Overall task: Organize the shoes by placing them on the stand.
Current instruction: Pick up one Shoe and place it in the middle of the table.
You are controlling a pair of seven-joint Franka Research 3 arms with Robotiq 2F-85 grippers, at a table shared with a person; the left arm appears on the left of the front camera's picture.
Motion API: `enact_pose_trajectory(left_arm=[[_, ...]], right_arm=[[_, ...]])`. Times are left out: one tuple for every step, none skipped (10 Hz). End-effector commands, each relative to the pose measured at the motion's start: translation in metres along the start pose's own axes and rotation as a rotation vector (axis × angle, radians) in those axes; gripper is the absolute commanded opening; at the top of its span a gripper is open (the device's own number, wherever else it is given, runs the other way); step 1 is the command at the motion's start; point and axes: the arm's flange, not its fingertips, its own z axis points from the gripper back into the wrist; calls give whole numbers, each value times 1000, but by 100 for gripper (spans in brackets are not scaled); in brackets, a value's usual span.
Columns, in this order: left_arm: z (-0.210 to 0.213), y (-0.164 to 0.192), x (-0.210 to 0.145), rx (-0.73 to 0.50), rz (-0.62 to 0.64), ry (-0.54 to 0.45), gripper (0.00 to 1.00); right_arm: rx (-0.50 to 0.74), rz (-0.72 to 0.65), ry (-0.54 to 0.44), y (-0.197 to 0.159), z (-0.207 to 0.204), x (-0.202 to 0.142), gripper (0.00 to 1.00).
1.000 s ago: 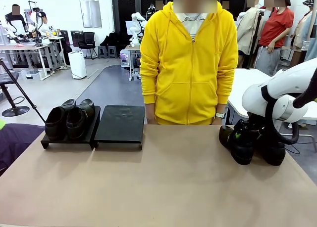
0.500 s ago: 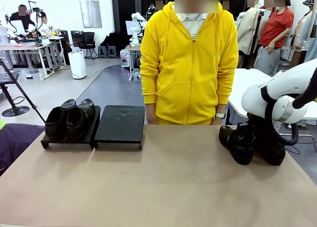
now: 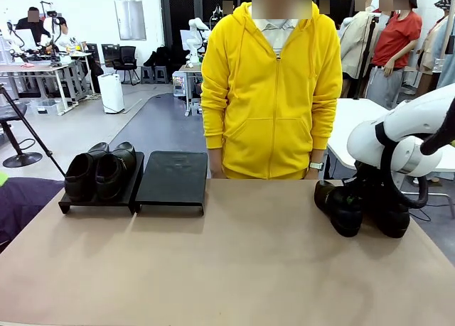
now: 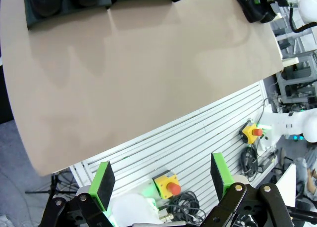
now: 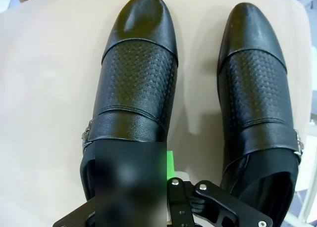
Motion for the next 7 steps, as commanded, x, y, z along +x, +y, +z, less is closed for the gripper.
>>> enact_pose_trajectory(left_arm=[[2, 0, 0, 8, 13, 10, 100], [2, 0, 0, 8, 13, 10, 100], [2, 0, 0, 8, 13, 10, 100], [2, 0, 0, 8, 13, 10, 100], [2, 0, 0, 8, 13, 10, 100], [2, 0, 0, 8, 13, 10, 100], [2, 0, 0, 8, 13, 10, 100]], right_arm=[[38, 14, -9, 0, 27, -7, 0], [28, -8, -12, 5, 53, -11, 0], [25, -39, -27, 13, 89, -21, 0], [41, -60, -37, 26, 130, -39, 0], [61, -99, -42, 41, 171, -70, 0], [53, -98, 8, 53, 196, -103, 0], [41, -139, -13, 62, 215, -135, 0]])
